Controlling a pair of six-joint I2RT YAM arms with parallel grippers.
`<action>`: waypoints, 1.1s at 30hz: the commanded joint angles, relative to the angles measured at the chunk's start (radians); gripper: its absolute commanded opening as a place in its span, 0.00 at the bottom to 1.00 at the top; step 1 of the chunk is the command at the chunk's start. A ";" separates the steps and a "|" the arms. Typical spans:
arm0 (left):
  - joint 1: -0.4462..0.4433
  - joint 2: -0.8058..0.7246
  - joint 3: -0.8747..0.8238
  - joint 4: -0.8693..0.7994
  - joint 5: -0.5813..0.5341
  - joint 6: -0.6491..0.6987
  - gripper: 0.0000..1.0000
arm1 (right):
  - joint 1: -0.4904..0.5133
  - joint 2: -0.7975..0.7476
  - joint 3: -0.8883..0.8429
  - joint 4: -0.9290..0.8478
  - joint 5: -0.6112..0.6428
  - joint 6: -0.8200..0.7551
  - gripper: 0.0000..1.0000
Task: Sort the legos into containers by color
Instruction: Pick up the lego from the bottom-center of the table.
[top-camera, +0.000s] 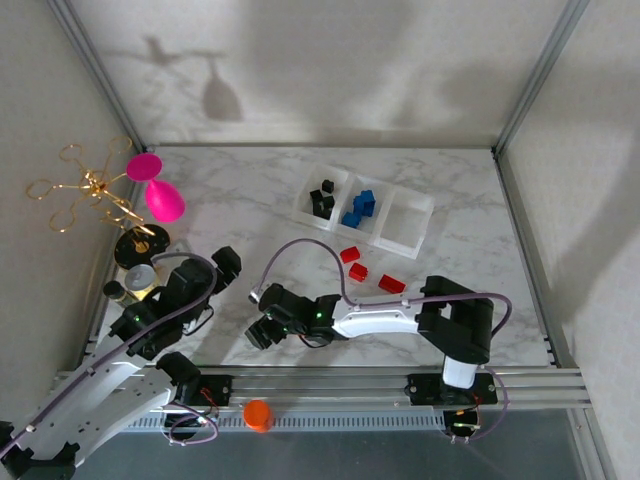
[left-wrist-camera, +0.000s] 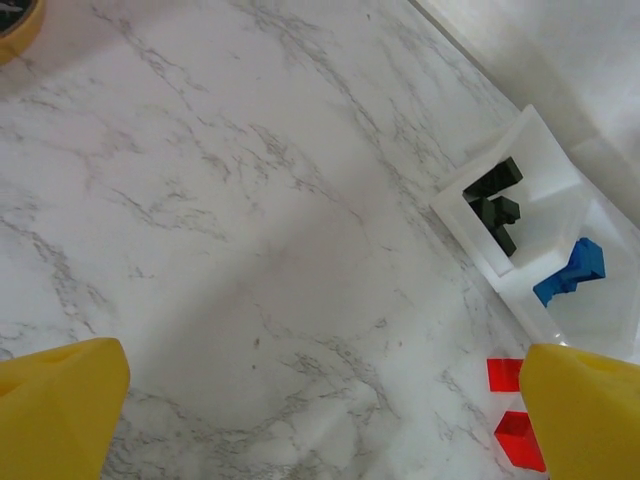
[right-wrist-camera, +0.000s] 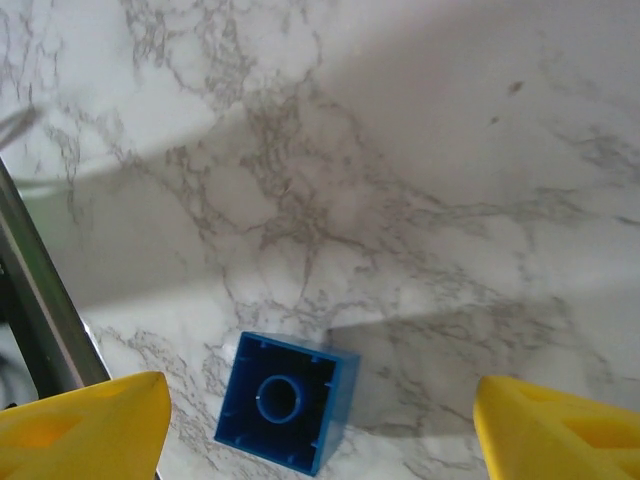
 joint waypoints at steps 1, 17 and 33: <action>0.009 -0.016 0.027 -0.076 -0.058 -0.046 1.00 | 0.027 0.049 0.059 0.011 0.011 -0.026 0.80; 0.011 -0.023 0.001 -0.052 -0.053 -0.053 1.00 | 0.034 0.177 0.148 -0.075 0.076 -0.018 0.53; 0.011 -0.001 -0.002 0.016 -0.004 -0.028 1.00 | -0.014 0.062 0.144 -0.143 0.063 0.033 0.25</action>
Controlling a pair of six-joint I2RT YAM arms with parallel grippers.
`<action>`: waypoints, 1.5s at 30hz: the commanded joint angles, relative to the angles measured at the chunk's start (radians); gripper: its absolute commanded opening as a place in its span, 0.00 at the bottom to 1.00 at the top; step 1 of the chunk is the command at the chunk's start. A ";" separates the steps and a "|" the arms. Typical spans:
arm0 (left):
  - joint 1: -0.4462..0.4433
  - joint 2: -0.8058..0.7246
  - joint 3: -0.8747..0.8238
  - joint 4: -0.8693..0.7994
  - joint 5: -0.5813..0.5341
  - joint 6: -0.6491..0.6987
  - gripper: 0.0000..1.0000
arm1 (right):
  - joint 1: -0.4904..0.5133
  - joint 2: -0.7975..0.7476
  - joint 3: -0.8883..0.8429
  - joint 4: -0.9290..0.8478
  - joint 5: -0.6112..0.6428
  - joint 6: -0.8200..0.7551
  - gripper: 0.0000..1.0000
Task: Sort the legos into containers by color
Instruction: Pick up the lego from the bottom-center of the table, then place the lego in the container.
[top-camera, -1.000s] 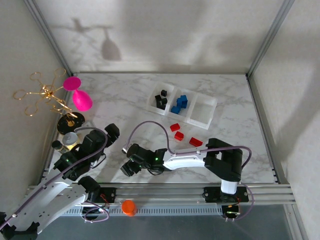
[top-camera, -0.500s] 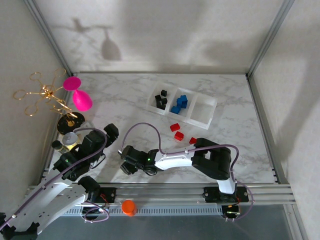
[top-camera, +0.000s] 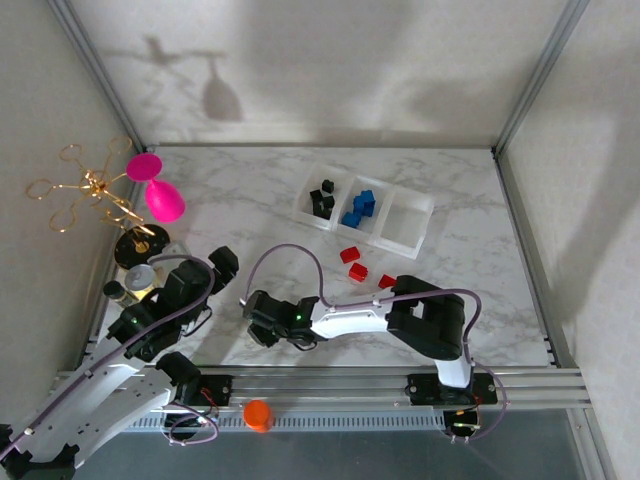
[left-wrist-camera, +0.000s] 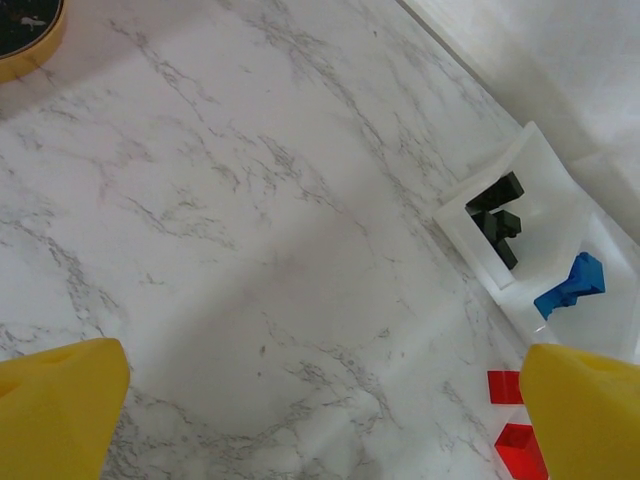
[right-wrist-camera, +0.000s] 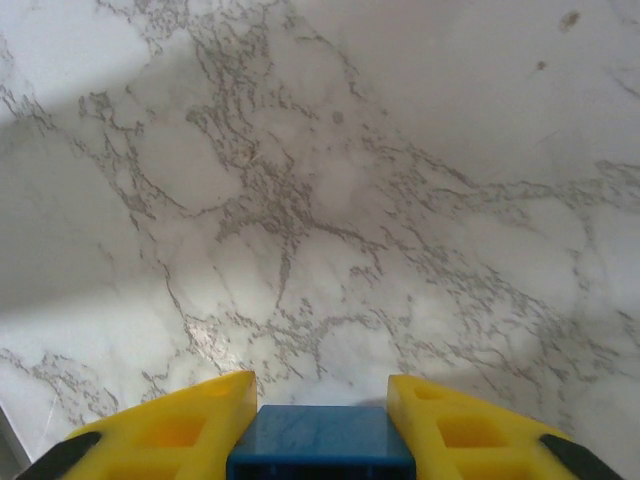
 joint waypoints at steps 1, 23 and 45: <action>0.010 0.012 0.001 0.023 0.013 -0.015 1.00 | -0.036 -0.097 0.009 -0.033 0.005 0.036 0.25; 0.010 0.236 0.025 0.325 0.165 0.094 1.00 | -0.568 -0.191 0.086 -0.100 0.149 -0.066 0.23; 0.009 0.417 0.079 0.423 0.228 0.140 0.99 | -0.803 0.052 0.295 -0.124 0.229 -0.150 0.44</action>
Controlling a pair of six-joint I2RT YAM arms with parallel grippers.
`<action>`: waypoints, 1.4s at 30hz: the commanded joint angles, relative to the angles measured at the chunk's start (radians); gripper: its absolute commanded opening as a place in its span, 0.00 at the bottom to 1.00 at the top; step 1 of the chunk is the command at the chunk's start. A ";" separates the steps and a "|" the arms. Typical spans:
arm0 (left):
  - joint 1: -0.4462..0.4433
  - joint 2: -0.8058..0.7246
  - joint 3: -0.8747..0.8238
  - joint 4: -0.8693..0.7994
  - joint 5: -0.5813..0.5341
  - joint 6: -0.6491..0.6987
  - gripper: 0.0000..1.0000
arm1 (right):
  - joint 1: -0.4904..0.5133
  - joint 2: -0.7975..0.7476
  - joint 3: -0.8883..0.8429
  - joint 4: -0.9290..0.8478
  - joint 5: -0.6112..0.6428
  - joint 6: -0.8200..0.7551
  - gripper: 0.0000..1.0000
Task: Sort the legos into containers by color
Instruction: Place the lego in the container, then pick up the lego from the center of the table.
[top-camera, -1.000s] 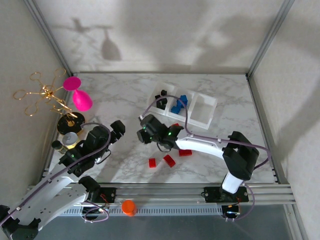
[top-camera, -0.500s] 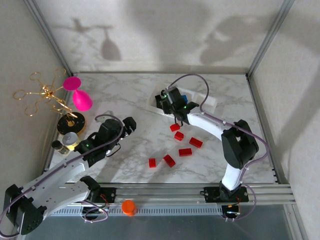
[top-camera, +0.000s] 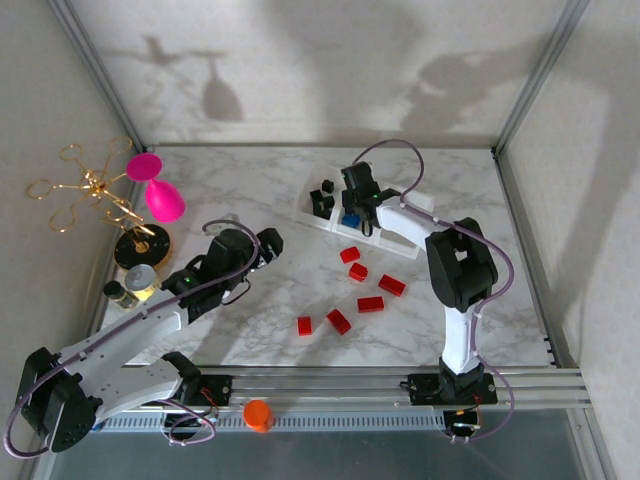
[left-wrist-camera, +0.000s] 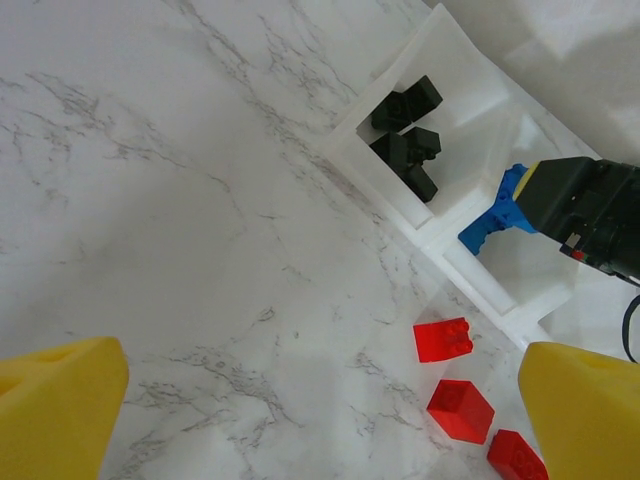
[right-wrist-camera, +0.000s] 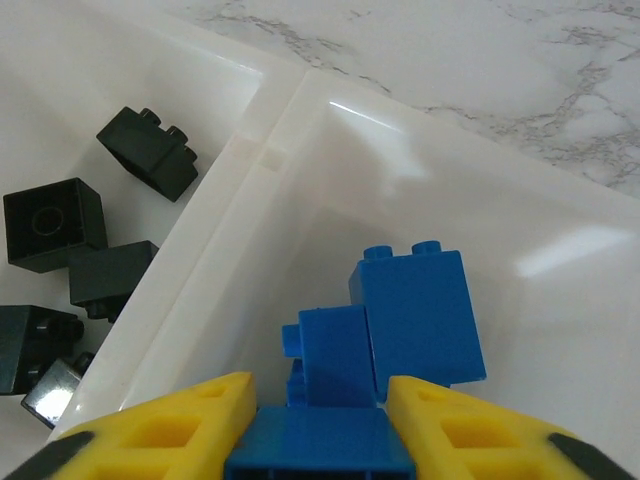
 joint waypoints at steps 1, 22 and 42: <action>0.007 -0.004 0.033 0.001 0.011 0.015 1.00 | -0.001 -0.005 0.035 -0.016 0.043 -0.020 0.46; -0.122 0.046 0.024 0.053 -0.015 -0.037 1.00 | 0.070 -0.443 -0.413 -0.038 -0.222 0.046 0.69; -0.195 0.050 -0.024 0.048 -0.092 -0.106 1.00 | 0.143 -0.318 -0.550 0.037 -0.226 -0.025 0.77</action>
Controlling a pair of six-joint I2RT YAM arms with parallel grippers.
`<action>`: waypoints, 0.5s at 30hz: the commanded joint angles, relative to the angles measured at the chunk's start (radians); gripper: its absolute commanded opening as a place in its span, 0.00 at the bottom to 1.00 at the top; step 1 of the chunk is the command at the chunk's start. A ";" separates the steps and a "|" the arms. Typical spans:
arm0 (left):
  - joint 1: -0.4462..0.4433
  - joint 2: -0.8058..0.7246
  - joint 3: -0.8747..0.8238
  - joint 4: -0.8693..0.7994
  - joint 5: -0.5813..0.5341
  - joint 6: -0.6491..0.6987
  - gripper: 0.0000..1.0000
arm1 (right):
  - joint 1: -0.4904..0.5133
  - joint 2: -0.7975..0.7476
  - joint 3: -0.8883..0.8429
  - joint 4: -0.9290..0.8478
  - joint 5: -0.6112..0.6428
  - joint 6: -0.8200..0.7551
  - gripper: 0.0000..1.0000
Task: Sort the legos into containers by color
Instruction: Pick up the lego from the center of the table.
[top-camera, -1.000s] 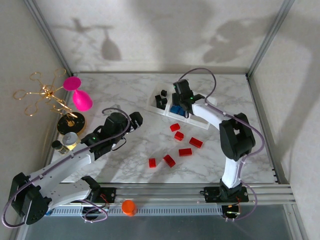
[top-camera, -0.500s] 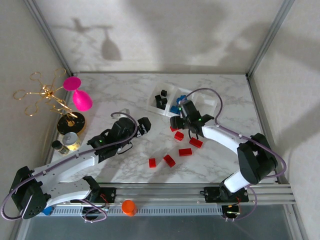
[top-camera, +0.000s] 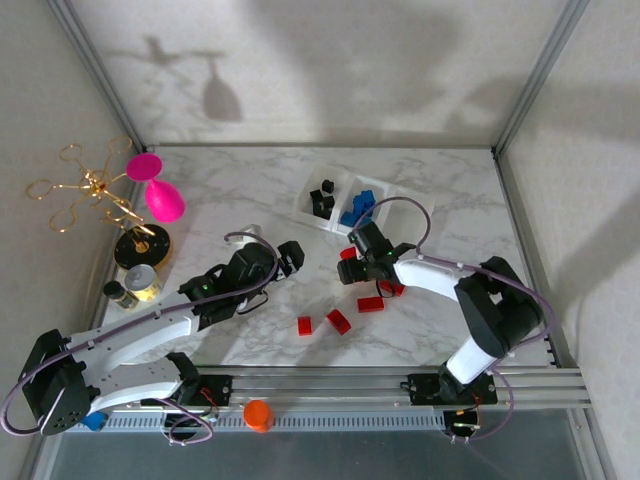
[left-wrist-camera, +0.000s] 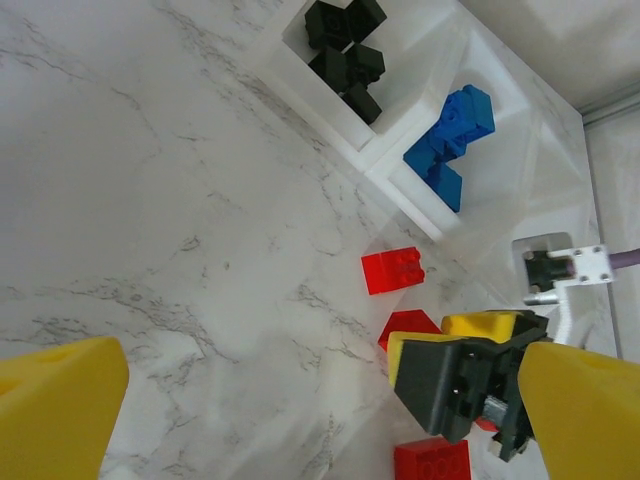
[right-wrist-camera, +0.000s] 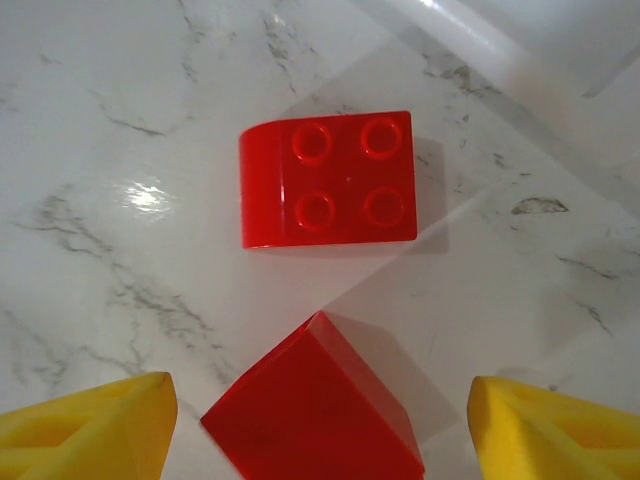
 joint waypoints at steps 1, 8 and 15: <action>-0.008 -0.003 -0.007 -0.015 -0.042 -0.012 1.00 | 0.008 0.042 0.045 0.021 0.019 -0.022 0.76; -0.008 -0.013 -0.013 -0.033 -0.060 -0.009 1.00 | 0.074 0.049 0.045 -0.008 0.017 0.001 0.65; -0.008 -0.002 -0.003 -0.030 -0.062 0.001 1.00 | 0.074 0.070 0.047 -0.018 0.039 0.015 0.52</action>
